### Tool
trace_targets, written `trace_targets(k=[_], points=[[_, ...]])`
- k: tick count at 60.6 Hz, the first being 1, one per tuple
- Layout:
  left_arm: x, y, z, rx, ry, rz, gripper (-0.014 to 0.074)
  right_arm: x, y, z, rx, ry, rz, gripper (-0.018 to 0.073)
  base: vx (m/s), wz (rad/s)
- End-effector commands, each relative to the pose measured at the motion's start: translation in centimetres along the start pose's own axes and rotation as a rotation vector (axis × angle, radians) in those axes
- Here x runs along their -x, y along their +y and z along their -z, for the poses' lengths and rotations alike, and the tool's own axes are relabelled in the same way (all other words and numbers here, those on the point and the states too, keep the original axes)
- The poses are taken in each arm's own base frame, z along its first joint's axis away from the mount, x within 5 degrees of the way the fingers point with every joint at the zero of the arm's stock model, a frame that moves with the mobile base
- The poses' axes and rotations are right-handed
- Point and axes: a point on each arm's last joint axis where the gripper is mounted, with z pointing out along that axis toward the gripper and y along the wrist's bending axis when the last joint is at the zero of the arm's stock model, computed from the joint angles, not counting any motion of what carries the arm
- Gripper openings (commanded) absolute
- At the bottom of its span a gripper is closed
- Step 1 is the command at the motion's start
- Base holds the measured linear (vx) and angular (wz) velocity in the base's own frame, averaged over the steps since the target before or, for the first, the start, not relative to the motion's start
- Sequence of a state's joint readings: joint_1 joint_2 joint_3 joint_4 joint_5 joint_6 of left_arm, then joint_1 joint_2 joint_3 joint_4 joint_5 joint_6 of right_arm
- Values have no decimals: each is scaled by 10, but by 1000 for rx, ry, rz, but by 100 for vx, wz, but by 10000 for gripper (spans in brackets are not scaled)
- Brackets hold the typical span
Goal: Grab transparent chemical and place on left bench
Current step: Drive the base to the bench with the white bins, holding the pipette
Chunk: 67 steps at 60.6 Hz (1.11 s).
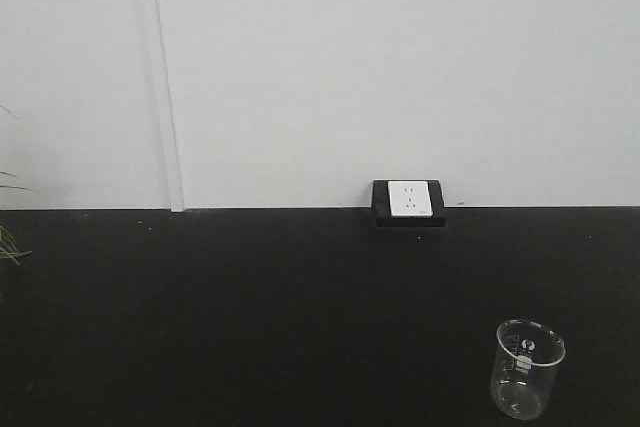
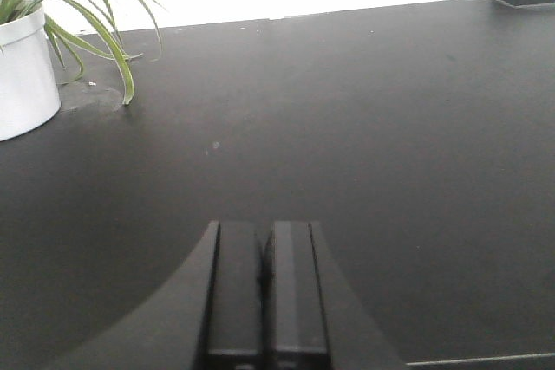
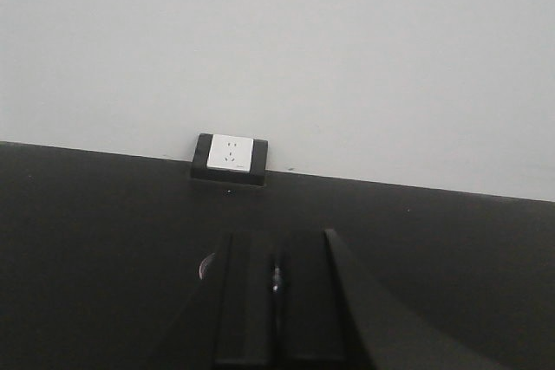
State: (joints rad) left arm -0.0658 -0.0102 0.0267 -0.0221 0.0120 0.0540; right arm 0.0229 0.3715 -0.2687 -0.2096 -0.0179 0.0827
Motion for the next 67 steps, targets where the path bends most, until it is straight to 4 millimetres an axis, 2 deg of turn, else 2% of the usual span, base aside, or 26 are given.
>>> trace_targets(k=[1, 28, 67], points=[[3, 0, 1, 2, -81, 9, -3, 17, -1, 0, -2, -98, 11, -7, -1, -1], [3, 0, 1, 2, -81, 9, -3, 17, -1, 0, -2, -98, 11, -7, -8, -7], [3, 0, 1, 2, -81, 9, -3, 17, -1, 0, -2, -98, 11, -7, -26, -4]])
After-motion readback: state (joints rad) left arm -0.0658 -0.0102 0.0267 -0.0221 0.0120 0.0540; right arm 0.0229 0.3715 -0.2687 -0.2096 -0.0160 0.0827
